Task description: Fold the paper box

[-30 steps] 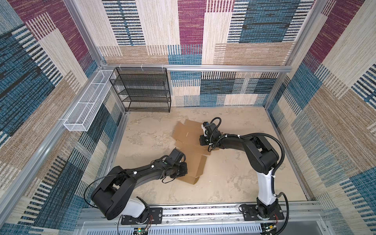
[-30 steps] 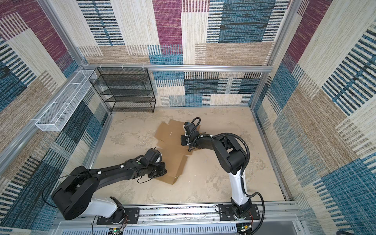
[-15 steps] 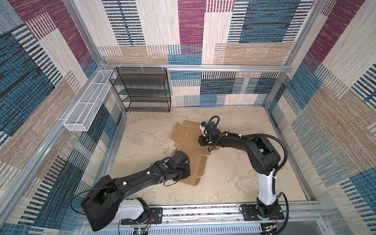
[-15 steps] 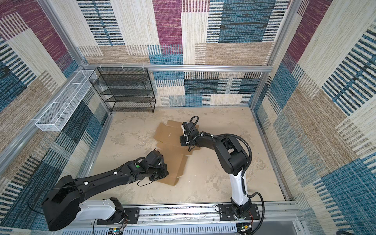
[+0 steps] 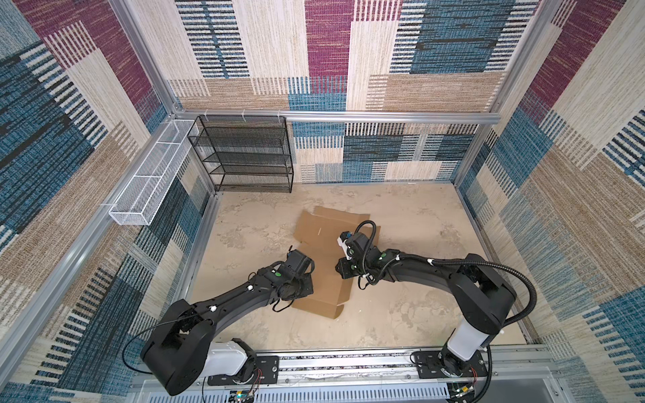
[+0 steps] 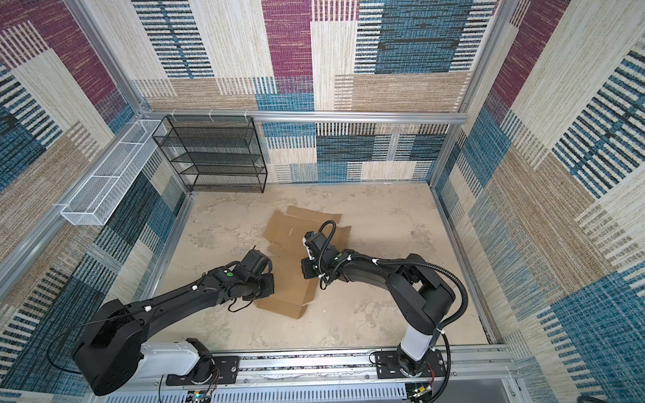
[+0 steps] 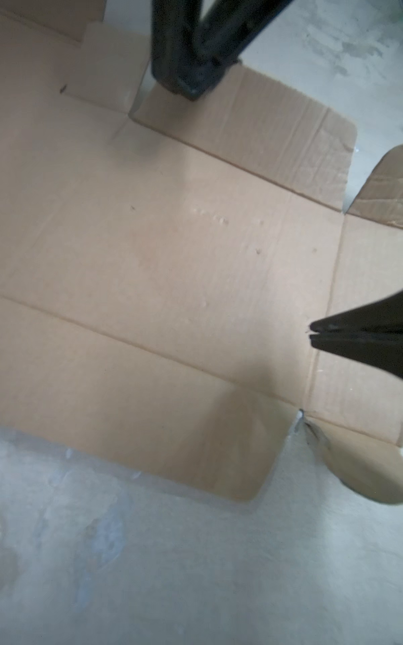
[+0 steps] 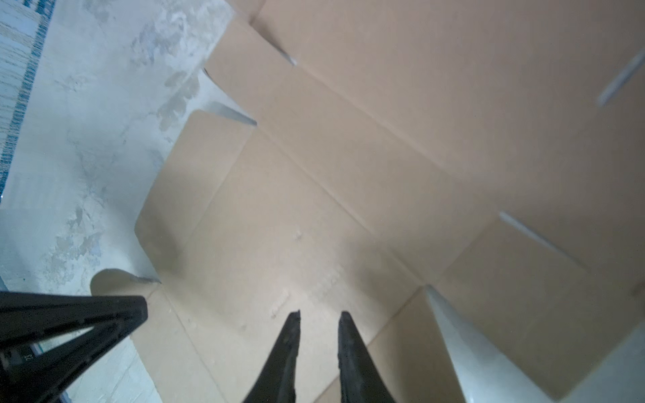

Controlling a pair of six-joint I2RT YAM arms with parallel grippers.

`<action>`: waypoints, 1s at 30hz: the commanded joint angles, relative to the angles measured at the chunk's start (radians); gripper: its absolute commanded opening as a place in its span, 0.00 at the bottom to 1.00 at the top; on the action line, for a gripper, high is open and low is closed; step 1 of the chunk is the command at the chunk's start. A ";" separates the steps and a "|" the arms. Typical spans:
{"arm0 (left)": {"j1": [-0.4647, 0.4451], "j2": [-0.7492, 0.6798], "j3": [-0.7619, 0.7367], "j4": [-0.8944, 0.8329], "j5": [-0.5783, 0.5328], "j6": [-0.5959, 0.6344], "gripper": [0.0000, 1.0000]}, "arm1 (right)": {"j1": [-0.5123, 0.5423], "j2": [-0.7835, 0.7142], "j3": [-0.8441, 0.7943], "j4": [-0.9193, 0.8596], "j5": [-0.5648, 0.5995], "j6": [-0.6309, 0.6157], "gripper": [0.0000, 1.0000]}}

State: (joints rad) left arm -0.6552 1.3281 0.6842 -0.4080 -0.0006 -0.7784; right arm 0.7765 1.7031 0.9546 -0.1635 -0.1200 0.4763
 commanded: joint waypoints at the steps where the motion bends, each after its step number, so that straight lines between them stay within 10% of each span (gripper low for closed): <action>1: 0.002 0.014 -0.026 0.031 -0.056 0.030 0.00 | 0.015 -0.018 -0.044 0.043 -0.004 0.084 0.23; 28: -0.128 -0.178 -0.188 0.053 -0.082 -0.187 0.00 | 0.003 -0.010 -0.106 0.019 0.024 0.042 0.21; 30: -0.102 -0.209 -0.122 -0.017 -0.115 -0.134 0.17 | 0.013 -0.041 -0.105 0.007 0.032 0.042 0.22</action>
State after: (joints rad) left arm -0.7773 1.1481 0.5034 -0.2932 -0.0498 -0.9791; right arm 0.7818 1.6943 0.8490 -0.0994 -0.1017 0.5251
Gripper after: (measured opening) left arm 0.081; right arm 0.216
